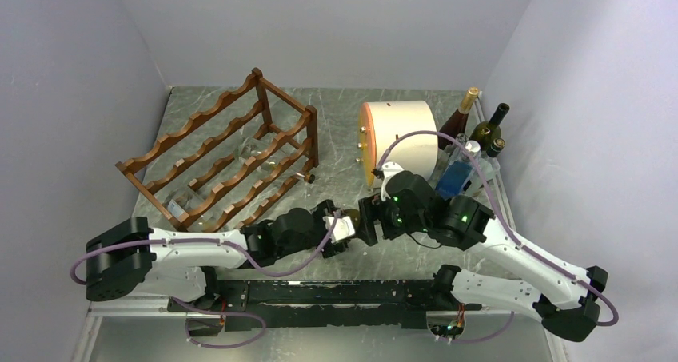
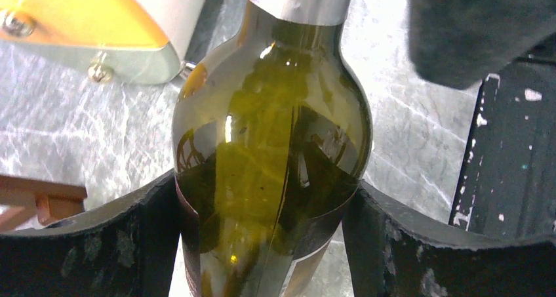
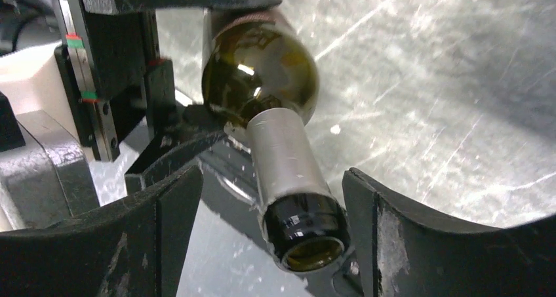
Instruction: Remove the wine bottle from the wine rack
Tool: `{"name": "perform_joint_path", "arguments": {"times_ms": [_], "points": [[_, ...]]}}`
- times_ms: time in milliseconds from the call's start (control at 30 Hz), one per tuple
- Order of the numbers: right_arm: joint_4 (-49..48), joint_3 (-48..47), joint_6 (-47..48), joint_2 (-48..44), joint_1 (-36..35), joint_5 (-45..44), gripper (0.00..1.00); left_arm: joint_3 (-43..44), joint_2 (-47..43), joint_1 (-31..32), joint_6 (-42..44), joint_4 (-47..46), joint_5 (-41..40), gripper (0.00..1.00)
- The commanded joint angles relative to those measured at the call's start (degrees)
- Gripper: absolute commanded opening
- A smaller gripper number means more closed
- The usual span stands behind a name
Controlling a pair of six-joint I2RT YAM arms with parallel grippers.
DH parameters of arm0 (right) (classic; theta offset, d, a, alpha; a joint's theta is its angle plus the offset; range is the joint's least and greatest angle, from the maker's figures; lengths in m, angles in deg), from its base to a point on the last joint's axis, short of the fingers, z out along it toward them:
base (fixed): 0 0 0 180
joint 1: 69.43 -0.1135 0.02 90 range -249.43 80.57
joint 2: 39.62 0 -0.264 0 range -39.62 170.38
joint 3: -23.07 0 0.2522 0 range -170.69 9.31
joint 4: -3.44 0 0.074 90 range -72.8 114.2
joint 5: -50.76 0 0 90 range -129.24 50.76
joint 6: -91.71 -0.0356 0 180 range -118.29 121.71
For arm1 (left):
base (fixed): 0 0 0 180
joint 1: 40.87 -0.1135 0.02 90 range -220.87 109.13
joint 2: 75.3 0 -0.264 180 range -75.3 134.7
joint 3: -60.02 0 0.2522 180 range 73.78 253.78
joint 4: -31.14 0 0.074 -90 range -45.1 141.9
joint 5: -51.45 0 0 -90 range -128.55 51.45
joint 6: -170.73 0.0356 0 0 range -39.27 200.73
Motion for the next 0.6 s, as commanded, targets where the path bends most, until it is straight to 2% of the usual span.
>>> {"name": "perform_joint_path", "arguments": {"times_ms": [0, 200, 433, 500, 567], "points": [[-9.01, -0.29, -1.23, -1.01, -0.18, -8.03, 0.84, -1.96, -4.64, -0.12, -10.73, -8.68, -5.31, 0.07], [-21.63, 6.25, -5.09, -3.31, -0.14, -10.11, 0.84, -5.19, -9.13, -0.12, -18.97, -12.82, -8.22, 0.07], [-37.89, 13.65, -10.91, -5.83, -0.14, -11.33, 0.82, -5.05, -10.21, -0.12, -22.45, -12.70, -8.42, 0.07], [-39.89, 14.52, -11.10, -5.37, -0.18, -10.85, 0.76, -4.73, -9.97, -0.12, -22.86, -12.02, -8.19, 0.07], [-40.69, 15.04, -11.49, -4.67, -0.18, -10.64, 0.67, -4.67, -9.89, -0.12, -23.18, -12.43, -8.49, 0.07]]}}
